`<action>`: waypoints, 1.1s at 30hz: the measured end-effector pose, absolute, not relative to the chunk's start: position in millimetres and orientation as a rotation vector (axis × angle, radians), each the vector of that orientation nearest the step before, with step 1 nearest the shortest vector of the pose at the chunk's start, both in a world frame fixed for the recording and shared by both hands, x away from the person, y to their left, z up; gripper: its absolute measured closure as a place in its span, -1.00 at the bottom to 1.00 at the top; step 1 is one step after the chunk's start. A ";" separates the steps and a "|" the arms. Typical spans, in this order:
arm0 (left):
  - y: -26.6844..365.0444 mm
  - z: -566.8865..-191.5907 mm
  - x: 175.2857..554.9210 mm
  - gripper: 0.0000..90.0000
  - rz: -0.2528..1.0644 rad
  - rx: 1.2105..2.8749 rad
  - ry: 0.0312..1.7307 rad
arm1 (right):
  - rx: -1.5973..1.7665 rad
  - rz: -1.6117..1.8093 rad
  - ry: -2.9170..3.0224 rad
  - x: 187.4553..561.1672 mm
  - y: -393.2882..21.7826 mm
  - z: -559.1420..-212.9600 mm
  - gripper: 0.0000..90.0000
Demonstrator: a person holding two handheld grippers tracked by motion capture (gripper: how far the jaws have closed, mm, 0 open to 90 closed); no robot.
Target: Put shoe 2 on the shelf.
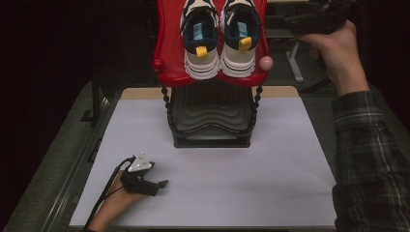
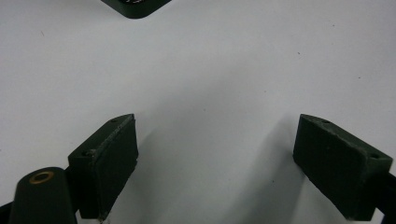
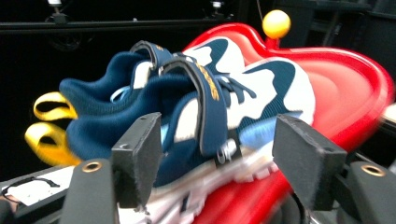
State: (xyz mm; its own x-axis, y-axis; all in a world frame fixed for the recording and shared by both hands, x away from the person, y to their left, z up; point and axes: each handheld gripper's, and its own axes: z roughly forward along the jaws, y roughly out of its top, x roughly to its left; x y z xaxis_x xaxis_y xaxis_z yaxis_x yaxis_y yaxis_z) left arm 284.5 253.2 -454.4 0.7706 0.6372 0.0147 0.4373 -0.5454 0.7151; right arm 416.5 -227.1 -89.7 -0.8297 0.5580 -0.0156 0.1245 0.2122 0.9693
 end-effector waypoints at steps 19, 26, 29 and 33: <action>253.2 -454.2 284.2 -0.71 0.351 2.237 0.797 | 0.798 1.572 2.107 370.5 -276.3 -152.0 -0.73; 253.1 -454.4 284.3 -0.71 0.351 2.233 0.798 | 0.820 1.555 2.132 358.6 -282.0 -180.7 -0.78; 252.9 -454.5 284.3 -0.71 0.353 2.229 0.801 | 0.832 1.543 2.137 355.5 -283.1 -191.0 -0.78; 252.9 -454.5 284.2 -0.71 0.352 2.229 0.801 | 0.853 1.540 2.150 352.7 -285.4 -208.0 -0.78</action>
